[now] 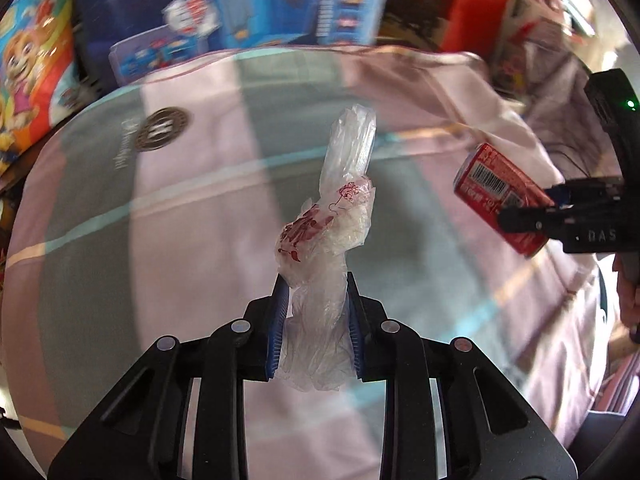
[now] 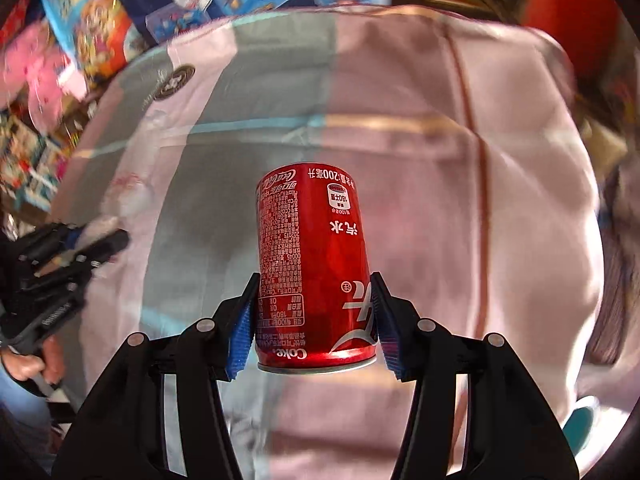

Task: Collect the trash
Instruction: 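Carry the plastic bag and Coke can over the teal bin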

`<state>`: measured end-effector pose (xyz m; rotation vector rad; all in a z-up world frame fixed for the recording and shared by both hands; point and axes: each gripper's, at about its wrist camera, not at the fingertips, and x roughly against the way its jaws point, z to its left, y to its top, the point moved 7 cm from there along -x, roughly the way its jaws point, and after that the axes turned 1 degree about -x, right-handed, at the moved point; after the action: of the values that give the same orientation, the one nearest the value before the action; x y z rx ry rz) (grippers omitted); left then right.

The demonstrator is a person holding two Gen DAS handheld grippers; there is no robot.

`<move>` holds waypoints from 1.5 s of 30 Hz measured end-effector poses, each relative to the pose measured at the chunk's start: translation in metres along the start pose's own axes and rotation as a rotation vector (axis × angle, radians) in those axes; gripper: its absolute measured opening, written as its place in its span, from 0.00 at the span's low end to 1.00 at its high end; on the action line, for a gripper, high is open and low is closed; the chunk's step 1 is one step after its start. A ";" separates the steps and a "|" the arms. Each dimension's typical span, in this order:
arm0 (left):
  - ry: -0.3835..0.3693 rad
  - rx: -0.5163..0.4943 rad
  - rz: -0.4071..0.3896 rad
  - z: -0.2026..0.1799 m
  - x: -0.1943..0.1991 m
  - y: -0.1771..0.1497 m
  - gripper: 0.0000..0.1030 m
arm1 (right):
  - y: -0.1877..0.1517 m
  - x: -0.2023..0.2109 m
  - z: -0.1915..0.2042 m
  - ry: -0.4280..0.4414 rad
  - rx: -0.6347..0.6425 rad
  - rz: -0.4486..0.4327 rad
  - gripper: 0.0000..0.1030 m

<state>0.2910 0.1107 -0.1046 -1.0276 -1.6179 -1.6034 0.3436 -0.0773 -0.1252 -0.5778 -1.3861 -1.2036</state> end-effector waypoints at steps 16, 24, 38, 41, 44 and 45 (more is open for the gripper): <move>-0.210 -0.255 0.011 -0.243 0.015 -0.006 0.27 | -0.138 0.130 -0.144 -0.002 -0.323 -0.215 0.49; -0.296 -0.376 0.028 -0.348 0.023 -0.021 0.27 | -0.197 0.178 -0.212 -0.063 -0.443 -0.291 0.49; -0.351 -0.528 0.101 -0.471 0.013 -0.054 0.27 | -0.284 0.201 -0.305 -0.126 -0.641 -0.339 0.49; -0.366 -0.550 0.119 -0.492 0.007 -0.059 0.27 | -0.296 0.200 -0.318 -0.137 -0.668 -0.330 0.49; -0.379 -0.562 0.139 -0.509 -0.002 -0.061 0.27 | -0.304 0.198 -0.328 -0.138 -0.685 -0.319 0.50; -0.382 -0.563 0.144 -0.512 -0.004 -0.061 0.27 | -0.305 0.198 -0.330 -0.138 -0.689 -0.315 0.50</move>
<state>0.1953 -0.3962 -0.1082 -1.7886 -1.2907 -1.8919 0.1707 -0.5367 -0.1005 -0.9531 -1.1820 -1.9517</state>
